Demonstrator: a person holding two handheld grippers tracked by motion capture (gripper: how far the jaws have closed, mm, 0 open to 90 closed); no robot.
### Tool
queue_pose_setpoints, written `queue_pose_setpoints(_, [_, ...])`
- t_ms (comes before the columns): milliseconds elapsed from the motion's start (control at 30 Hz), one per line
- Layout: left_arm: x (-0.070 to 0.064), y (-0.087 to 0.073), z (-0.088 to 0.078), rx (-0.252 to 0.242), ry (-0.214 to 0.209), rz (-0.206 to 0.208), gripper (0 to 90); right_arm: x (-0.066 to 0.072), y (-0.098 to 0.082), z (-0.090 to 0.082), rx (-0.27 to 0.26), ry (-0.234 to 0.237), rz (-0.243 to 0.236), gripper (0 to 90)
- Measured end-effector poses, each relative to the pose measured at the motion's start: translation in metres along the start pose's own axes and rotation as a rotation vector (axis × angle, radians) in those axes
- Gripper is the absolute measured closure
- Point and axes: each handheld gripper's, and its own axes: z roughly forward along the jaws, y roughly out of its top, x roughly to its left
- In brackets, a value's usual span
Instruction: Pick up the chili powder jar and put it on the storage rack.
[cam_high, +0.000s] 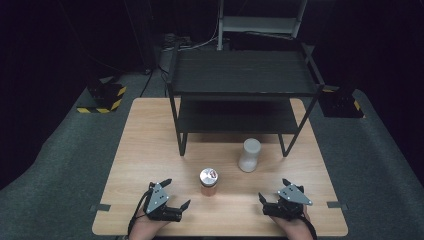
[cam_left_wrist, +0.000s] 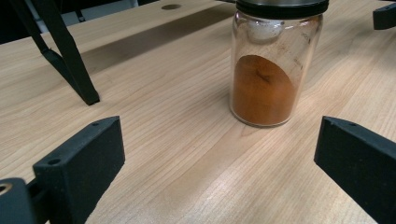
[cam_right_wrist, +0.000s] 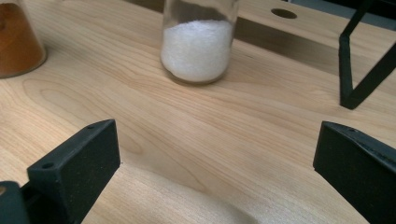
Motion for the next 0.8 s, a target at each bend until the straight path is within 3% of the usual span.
queue_pose_setpoints(800, [0.0029,-0.0083,-0.0035,-0.046,-0.001,-0.025,0.6,0.0014,-0.0027,-0.0021,-0.011,-0.008,-0.015,0.0])
